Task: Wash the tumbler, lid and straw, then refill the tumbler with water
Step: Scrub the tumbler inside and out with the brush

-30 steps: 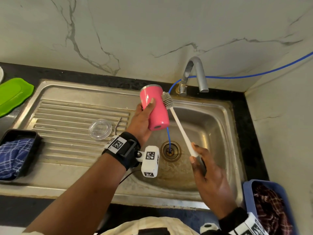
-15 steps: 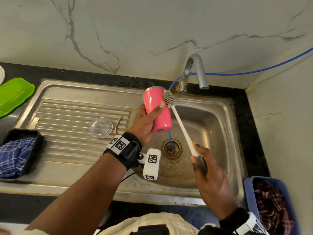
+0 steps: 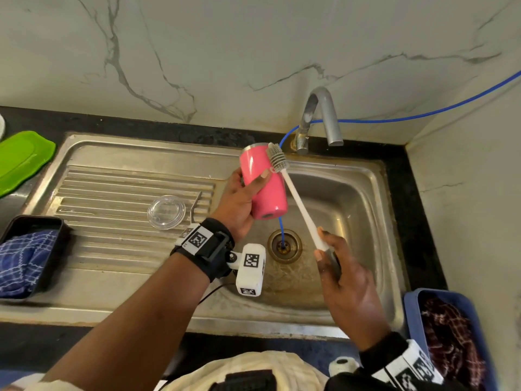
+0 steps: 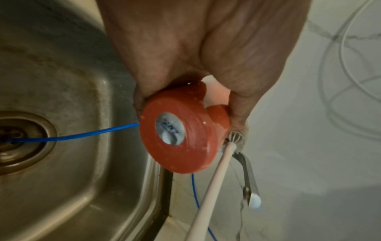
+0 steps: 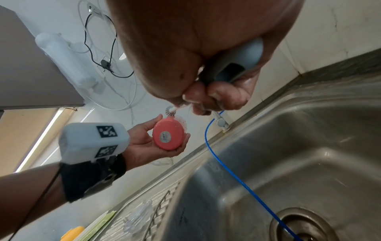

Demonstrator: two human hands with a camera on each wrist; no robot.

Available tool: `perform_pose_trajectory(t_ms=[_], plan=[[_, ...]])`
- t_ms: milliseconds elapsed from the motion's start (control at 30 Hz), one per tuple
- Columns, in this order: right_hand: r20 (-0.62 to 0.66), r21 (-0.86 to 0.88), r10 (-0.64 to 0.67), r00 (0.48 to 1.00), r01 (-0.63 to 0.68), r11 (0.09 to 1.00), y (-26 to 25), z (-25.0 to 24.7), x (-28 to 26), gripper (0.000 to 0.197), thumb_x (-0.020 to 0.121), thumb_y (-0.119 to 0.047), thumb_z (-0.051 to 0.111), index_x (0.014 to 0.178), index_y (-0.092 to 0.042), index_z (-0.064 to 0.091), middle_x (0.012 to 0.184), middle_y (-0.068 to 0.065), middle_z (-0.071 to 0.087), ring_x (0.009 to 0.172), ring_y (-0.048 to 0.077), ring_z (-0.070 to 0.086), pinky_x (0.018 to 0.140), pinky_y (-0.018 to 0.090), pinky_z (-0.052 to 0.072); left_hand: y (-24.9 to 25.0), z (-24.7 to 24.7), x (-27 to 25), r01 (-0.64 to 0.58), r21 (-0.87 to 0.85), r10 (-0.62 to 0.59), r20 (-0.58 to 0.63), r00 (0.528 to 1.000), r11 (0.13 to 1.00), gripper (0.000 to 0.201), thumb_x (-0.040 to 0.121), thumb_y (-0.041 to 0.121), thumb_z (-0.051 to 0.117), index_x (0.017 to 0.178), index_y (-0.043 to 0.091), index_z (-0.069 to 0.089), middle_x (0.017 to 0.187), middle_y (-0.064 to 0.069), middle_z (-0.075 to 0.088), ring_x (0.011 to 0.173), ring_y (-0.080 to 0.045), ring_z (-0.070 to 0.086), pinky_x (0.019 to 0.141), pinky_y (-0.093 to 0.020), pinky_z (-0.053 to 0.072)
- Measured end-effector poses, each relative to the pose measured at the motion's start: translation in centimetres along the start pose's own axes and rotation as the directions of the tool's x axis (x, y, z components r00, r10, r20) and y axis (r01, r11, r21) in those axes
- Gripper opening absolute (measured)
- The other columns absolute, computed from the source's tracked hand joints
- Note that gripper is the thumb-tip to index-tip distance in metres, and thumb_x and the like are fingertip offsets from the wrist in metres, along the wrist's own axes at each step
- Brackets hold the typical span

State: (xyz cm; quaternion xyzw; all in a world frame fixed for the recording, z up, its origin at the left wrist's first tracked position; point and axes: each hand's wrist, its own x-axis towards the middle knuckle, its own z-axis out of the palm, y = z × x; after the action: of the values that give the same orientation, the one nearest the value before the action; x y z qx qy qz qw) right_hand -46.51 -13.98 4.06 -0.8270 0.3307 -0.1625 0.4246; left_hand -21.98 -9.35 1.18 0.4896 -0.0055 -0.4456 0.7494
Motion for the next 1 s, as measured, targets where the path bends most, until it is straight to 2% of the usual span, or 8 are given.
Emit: perform_pose_trajectory(t_ms=[133, 300, 433, 600, 700, 800, 900, 1000], plan=[[-0.016, 0.004, -0.004, 1.0, 0.004, 1.0, -0.1, -0.1, 0.8, 0.029, 0.105, -0.037, 0.05, 0.134, -0.043, 0.052, 0.057, -0.011, 0.048, 0.043, 0.005, 0.042, 0.043, 0.015, 0.032, 0.1, 0.3, 0.1, 0.028, -0.042, -0.026, 0.04, 0.999, 0.999, 0.071, 0.086, 0.032, 0.077, 0.148, 0.015, 0.047, 0.14, -0.016, 0.065, 0.127, -0.037, 0.065, 0.095, -0.056, 0.06], [-0.017, 0.018, -0.023, 1.0, 0.024, 1.0, -0.4, 0.1, -0.1, 0.031, 0.105, -0.031, 0.053, 0.136, -0.034, 0.056, 0.061, -0.017, 0.05, 0.047, 0.005, 0.042, 0.048, 0.012, 0.033, 1.3, 0.1, 0.6, -0.022, -0.02, 0.022, 0.021, 1.0, 1.0, 0.066, 0.093, 0.031, 0.074, 0.15, 0.015, 0.045, 0.141, -0.018, 0.064, 0.124, -0.036, 0.066, 0.09, -0.052, 0.061], [-0.012, 0.007, -0.01, 1.0, 0.011, 1.0, -0.3, -0.1, 0.9, 0.033, 0.102, -0.043, 0.047, 0.135, -0.041, 0.053, 0.058, -0.01, 0.048, 0.044, 0.004, 0.042, 0.044, 0.015, 0.033, 0.0, 0.2, 0.5, -0.005, 0.066, 0.0, 0.074, 0.997, 0.998, 0.072, 0.083, 0.025, 0.079, 0.148, 0.021, 0.045, 0.141, -0.015, 0.063, 0.124, -0.035, 0.065, 0.089, -0.05, 0.061], [-0.007, 0.028, -0.034, 0.999, 0.034, 0.999, -0.1, 0.4, 1.0, 0.031, 0.104, -0.041, 0.048, 0.134, -0.044, 0.052, 0.061, -0.008, 0.05, 0.046, 0.004, 0.042, 0.045, 0.02, 0.034, 1.0, 0.2, 1.3, -0.005, -0.014, 0.005, 0.059, 0.998, 1.0, 0.076, 0.083, 0.022, 0.078, 0.15, 0.017, 0.043, 0.143, -0.017, 0.061, 0.124, -0.035, 0.066, 0.088, -0.052, 0.062], [-0.009, 0.073, -0.039, 0.999, 0.039, 0.997, -0.5, 0.6, 0.2, 0.031, 0.105, -0.039, 0.049, 0.135, -0.042, 0.054, 0.065, -0.015, 0.056, 0.048, 0.004, 0.044, 0.048, 0.017, 0.035, 1.6, 0.2, 1.5, -0.031, -0.004, 0.031, 0.052, 0.998, 1.0, 0.08, 0.08, 0.02, 0.079, 0.15, 0.017, 0.041, 0.143, -0.018, 0.061, 0.122, -0.034, 0.067, 0.085, -0.049, 0.062], [-0.032, 0.051, -0.033, 0.999, 0.035, 0.998, -0.5, 0.5, 1.0, 0.031, 0.104, -0.042, 0.048, 0.134, -0.042, 0.053, 0.062, -0.016, 0.054, 0.047, 0.004, 0.045, 0.048, 0.015, 0.034, 0.8, 0.1, 0.9, 0.002, 0.006, -0.002, 0.086, 0.996, 1.0, 0.076, 0.078, 0.016, 0.078, 0.146, 0.022, 0.044, 0.142, -0.015, 0.061, 0.124, -0.035, 0.065, 0.088, -0.054, 0.062], [-0.043, 0.03, -0.04, 0.998, 0.041, 0.999, -0.4, 0.9, 1.4, 0.032, 0.105, -0.044, 0.048, 0.135, -0.036, 0.054, 0.061, -0.013, 0.053, 0.046, 0.004, 0.044, 0.047, 0.018, 0.035, 0.6, -0.1, 1.2, 0.009, -0.009, -0.008, 0.089, 0.996, 1.0, 0.075, 0.079, 0.016, 0.077, 0.147, 0.019, 0.045, 0.143, -0.017, 0.061, 0.125, -0.036, 0.065, 0.089, -0.052, 0.062], [-0.046, 0.044, -0.047, 0.998, 0.049, 0.998, -0.5, 1.4, 0.5, 0.031, 0.106, -0.037, 0.051, 0.135, -0.032, 0.057, 0.06, -0.014, 0.05, 0.047, 0.006, 0.042, 0.051, 0.015, 0.033, 1.8, -0.5, 1.9, -0.028, -0.034, 0.03, 0.055, 0.998, 0.999, 0.082, 0.081, 0.016, 0.079, 0.153, 0.016, 0.041, 0.144, -0.019, 0.061, 0.121, -0.035, 0.068, 0.084, -0.049, 0.061]])
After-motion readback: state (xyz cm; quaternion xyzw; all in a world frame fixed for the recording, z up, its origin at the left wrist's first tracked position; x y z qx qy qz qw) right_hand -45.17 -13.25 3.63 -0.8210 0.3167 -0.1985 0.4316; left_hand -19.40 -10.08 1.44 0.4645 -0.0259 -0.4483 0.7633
